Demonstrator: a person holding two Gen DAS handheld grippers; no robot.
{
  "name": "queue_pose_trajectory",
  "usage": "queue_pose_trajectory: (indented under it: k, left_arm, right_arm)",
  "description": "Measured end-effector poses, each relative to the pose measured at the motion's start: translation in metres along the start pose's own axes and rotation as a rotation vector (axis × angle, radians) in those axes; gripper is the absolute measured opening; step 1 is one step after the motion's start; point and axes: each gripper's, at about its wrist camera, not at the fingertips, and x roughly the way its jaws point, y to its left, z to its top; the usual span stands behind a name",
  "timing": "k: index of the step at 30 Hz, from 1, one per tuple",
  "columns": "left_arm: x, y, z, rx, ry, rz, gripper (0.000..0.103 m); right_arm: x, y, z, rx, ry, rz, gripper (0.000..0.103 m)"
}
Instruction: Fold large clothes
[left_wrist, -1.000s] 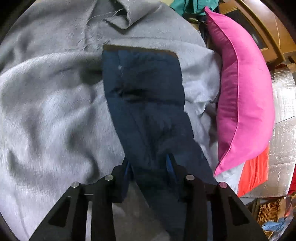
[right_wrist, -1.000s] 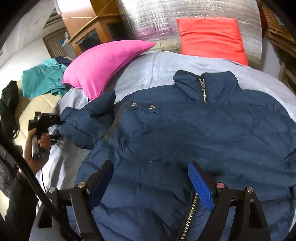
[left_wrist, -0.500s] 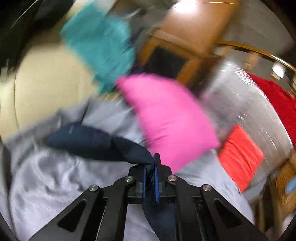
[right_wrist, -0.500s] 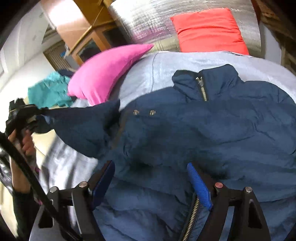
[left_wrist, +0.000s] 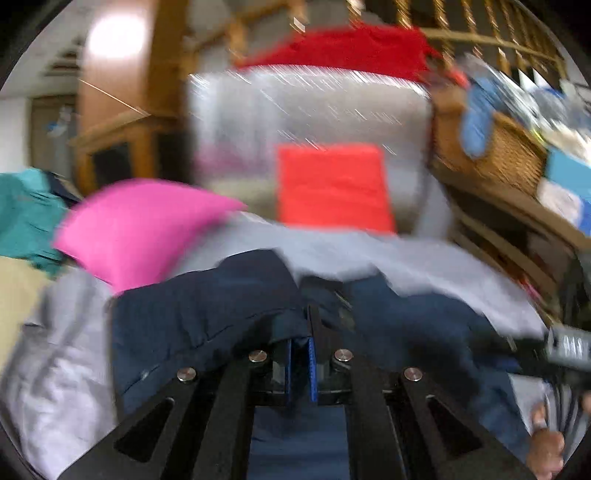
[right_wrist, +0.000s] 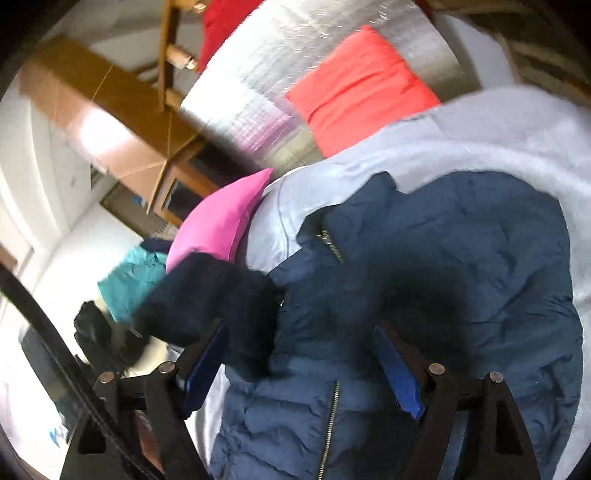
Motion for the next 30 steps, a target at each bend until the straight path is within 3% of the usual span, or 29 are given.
queue_pose_trajectory:
  k: [4,6,9,11,13,17,19,21,24,26,28,30]
  left_arm:
    - [0.018,-0.028,-0.021,-0.018,0.083,-0.162,0.008]
    - [0.022,-0.039,-0.027,0.021,0.104,-0.184,0.008]
    - [0.025,-0.055,-0.043,0.072,0.200,-0.265,0.036]
    - [0.022,-0.059,-0.048,0.069,0.242,-0.316,0.072]
    - [0.011,-0.062,-0.051,0.071,0.280,-0.380,0.085]
    - [-0.019,-0.036,-0.051,-0.014,0.346,-0.532,0.085]
    - [-0.035,-0.013,-0.048,-0.070,0.335,-0.576,0.085]
    - [-0.044,0.014,-0.040,-0.104,0.306,-0.544,0.086]
    - [-0.030,0.055,-0.031,-0.156,0.288,-0.380,0.090]
    - [-0.004,0.089,-0.040,-0.234,0.338,-0.217,0.091]
    - [0.026,0.129,-0.059,-0.398,0.432,-0.082,0.090]
    - [0.044,0.145,-0.069,-0.461,0.469,-0.030,0.089]
  right_arm:
    - [0.007,-0.029,0.000,0.094,0.034,0.013,0.082]
    - [0.011,-0.045,0.002,0.150,0.046,0.032,0.082]
    - [0.016,-0.063,0.002,0.211,0.059,0.023,0.082]
    - [0.013,-0.065,0.001,0.203,0.052,0.000,0.082]
    - [0.013,-0.059,0.003,0.175,0.047,-0.012,0.082]
    - [0.009,-0.037,0.006,0.072,0.042,-0.026,0.082]
    - [0.008,-0.027,0.005,0.026,0.048,-0.017,0.082]
    - [0.009,-0.016,0.003,-0.023,0.054,-0.013,0.082]
    - [0.014,0.014,-0.006,-0.165,0.066,-0.047,0.082]
    - [0.019,0.041,-0.019,-0.283,0.081,-0.060,0.083]
    - [0.032,0.071,-0.037,-0.422,0.101,-0.104,0.084]
    - [0.047,0.102,-0.064,-0.588,0.084,-0.205,0.087]
